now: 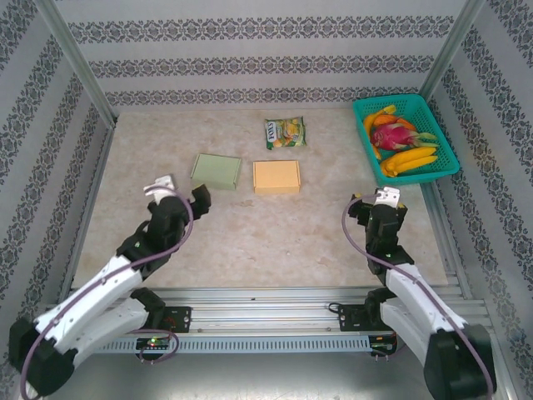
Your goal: Fold the paper box
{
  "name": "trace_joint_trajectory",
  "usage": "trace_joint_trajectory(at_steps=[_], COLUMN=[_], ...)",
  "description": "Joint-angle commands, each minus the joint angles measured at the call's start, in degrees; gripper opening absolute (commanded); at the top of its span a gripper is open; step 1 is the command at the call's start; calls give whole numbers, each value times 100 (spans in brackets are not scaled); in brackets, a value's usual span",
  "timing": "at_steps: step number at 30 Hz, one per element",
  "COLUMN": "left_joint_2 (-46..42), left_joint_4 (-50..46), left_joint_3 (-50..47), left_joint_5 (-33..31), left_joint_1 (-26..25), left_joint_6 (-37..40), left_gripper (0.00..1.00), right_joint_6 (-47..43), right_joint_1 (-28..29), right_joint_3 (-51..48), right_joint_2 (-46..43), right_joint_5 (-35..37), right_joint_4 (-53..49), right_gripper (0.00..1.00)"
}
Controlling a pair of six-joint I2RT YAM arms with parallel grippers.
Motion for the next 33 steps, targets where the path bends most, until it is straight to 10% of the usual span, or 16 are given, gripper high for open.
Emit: trace_joint_trajectory(at_steps=[1,21,28,33], left_joint_2=[-610,-165,-201,-709], left_joint_4=[706,2370,2300,2960], left_joint_3=[-584,-1145,-1340,-1968], left_joint_5=[-961,-1544,-885,-583], left_joint_1=[28,224,676,918], left_joint_6=[685,2028,2218,2620], left_gripper=[99,100,100,100], right_joint_6=[-233,-845,-938,-1198], right_joint_1=[-252,-263,-263,-316], right_joint_3=[142,589,366,-97], right_joint_2=[861,2330,2369,3538], right_joint_5=[-247,-1684,-1584,-2043], right_joint_4=[785,2568,2855,4865], right_gripper=[98,98,98,98])
